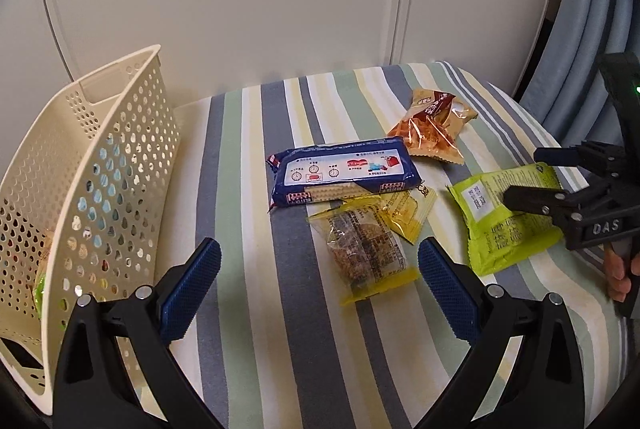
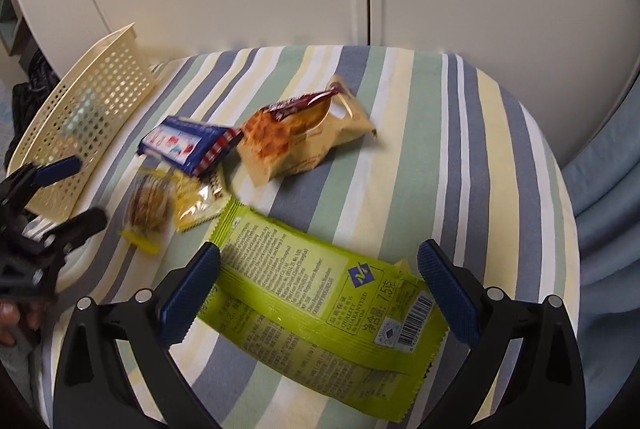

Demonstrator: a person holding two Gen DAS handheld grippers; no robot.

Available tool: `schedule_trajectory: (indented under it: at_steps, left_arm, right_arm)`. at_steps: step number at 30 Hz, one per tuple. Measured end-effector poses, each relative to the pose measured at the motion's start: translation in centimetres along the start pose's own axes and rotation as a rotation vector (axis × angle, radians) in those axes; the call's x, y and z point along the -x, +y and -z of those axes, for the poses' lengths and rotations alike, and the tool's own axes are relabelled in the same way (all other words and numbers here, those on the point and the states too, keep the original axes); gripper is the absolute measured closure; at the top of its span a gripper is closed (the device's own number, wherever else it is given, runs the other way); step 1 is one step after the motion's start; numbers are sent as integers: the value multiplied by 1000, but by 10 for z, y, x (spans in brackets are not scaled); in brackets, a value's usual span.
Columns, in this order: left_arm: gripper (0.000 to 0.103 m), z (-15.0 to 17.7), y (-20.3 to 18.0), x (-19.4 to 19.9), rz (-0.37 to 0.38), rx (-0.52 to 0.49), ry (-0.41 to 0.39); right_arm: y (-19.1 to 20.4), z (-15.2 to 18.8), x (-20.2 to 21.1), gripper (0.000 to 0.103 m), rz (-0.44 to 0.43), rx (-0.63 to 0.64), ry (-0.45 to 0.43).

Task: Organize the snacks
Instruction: 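Grasp the small nut bar pack with the left gripper while the right gripper grasps the green bag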

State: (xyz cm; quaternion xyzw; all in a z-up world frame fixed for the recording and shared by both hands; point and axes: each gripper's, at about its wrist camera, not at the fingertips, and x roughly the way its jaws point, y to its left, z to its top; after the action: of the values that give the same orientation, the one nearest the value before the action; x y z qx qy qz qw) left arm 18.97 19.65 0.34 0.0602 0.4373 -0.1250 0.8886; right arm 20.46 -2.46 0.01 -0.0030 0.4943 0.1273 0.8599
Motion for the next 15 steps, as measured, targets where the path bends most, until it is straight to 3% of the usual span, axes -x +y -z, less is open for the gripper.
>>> schedule_trajectory:
  at_steps: [10, 15]
  left_arm:
    - [3, -15, 15, -31, 103, 143, 88]
    - [3, -26, 7, -42, 116, 140, 109]
  right_arm:
    - [-1, 35, 23, 5, -107, 110, 70]
    - [15, 37, 19, 5, -44, 195, 70]
